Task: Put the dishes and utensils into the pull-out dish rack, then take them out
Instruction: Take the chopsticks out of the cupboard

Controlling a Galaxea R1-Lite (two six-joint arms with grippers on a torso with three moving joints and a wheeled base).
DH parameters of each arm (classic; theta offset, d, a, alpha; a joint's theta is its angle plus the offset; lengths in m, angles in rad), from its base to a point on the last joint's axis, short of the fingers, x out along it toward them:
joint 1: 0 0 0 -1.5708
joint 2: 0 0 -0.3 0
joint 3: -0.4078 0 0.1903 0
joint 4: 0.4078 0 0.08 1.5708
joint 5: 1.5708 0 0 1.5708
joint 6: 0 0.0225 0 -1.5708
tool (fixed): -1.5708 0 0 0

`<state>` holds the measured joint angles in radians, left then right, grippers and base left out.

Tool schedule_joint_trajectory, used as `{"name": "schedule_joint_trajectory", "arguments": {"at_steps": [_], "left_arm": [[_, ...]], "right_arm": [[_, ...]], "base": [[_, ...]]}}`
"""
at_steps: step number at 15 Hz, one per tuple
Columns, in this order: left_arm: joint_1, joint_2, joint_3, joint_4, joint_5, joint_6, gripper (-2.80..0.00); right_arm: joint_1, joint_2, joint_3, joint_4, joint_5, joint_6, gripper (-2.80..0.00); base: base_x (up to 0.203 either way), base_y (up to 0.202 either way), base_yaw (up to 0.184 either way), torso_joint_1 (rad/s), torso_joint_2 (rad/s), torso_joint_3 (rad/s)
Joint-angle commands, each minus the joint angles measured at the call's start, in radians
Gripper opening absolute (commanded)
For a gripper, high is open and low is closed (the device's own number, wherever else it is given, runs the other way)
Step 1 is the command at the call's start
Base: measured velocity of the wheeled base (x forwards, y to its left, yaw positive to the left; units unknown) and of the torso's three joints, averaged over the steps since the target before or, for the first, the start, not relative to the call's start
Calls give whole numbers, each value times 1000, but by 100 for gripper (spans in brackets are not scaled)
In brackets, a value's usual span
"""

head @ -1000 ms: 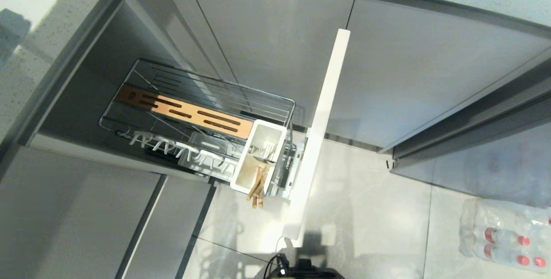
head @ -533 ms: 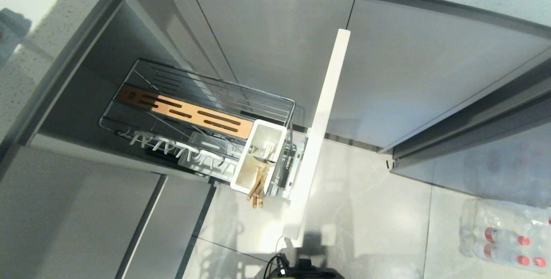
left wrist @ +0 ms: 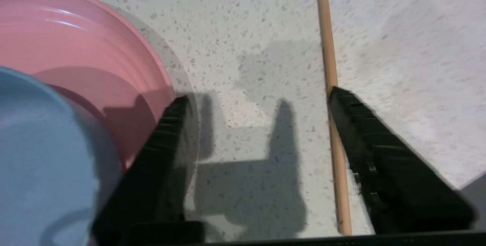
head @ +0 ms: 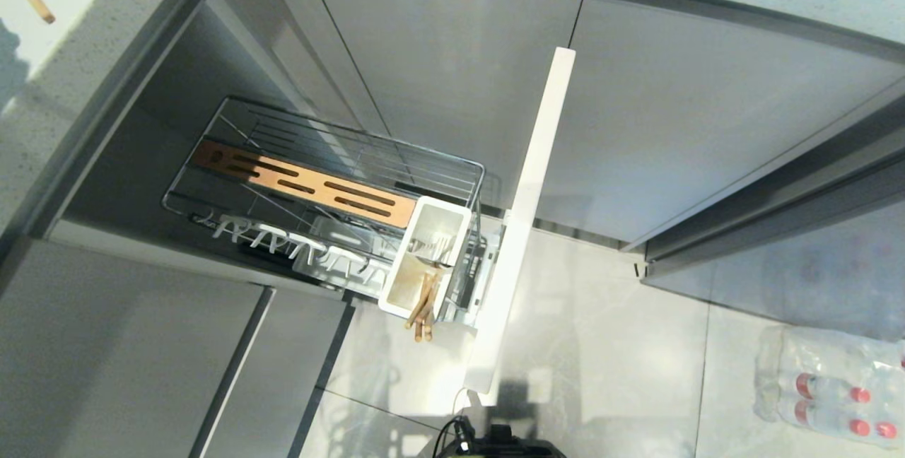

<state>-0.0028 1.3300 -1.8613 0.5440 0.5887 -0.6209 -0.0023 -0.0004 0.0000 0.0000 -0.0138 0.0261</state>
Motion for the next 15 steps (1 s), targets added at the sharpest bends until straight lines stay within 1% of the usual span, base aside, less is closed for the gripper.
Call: {"name": "schedule_joint_trajectory", "arguments": {"at_steps": [1, 5, 6, 8, 10, 12, 15], "left_arm": [[0, -55, 3, 1, 3, 8, -280], [-6, -143, 4, -39, -2, 25, -280], [-13, -167, 4, -49, -35, 26, -280], [-27, -212, 5, -56, -176, 24, -280], [-59, -252, 23, -53, -312, 22, -280], [-125, -288, 73, -52, -456, 21, -280], [-184, -322, 145, -48, -738, 16, -280]], "right_arm": [[0, 0, 0, 0, 0, 0, -280], [0, 0, 0, 0, -1, 0, -280], [-1, 0, 0, 0, 0, 0, -280], [0, 0, 0, 0, 0, 1, -280], [1, 0, 0, 0, 0, 0, -280], [1, 0, 0, 0, 0, 0, -280], [0, 0, 0, 0, 0, 0, -280]], "base": [[0, 0, 0, 0, 0, 0], [0, 0, 0, 0, 0, 0], [0, 0, 0, 0, 0, 0], [0, 0, 0, 0, 0, 0], [0, 0, 0, 0, 0, 0], [0, 0, 0, 0, 0, 0], [0, 0, 0, 0, 0, 0]]}}
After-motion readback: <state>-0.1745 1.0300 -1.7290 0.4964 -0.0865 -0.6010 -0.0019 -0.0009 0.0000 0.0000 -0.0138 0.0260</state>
